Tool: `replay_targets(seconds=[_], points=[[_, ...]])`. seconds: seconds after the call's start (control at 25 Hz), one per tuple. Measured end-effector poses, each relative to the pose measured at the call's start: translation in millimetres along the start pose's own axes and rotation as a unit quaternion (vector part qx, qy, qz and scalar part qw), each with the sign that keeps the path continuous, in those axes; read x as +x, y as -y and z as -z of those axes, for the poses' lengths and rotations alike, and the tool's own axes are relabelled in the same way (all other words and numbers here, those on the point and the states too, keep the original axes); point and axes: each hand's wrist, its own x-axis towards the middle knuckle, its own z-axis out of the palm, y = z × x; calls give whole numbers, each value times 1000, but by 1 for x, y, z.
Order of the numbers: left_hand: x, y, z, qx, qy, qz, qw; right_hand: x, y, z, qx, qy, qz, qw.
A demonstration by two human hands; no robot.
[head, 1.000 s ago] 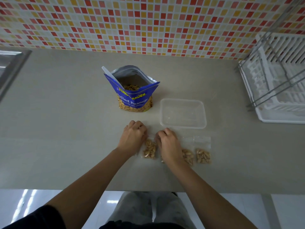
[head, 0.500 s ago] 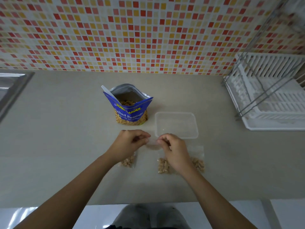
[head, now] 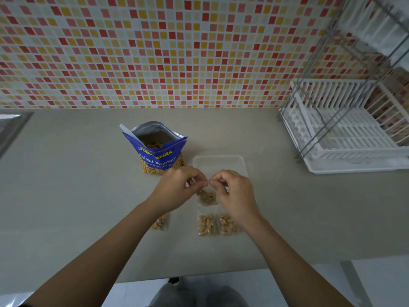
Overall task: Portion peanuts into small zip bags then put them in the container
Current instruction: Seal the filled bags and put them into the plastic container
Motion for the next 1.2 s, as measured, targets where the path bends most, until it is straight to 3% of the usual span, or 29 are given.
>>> replay_targets(seconds=[0.36, 0.52, 0.68, 0.76, 0.96, 1.04, 1.2], points=[[0, 6, 8, 4, -19, 33, 999, 3, -2, 15, -5, -17, 5, 1000], [-6, 17, 10, -40, -57, 60, 996, 6, -7, 23, 9, -1, -36, 999], [-19, 29, -7, -106, 26, 108, 988, 6, -7, 19, 16, 51, -39, 998], [-25, 34, -21, -163, 58, 131, 976, 5, -3, 10, 43, 59, -43, 996], [-49, 45, -29, -327, 16, 226, 918, -1, -8, -22, 124, 78, -97, 985], [-60, 52, -32, -319, -5, 275, 907, -9, -14, -41, 128, 92, -112, 981], [-76, 62, -51, -169, -47, 355, 918, -22, -30, -73, 19, 102, -73, 992]])
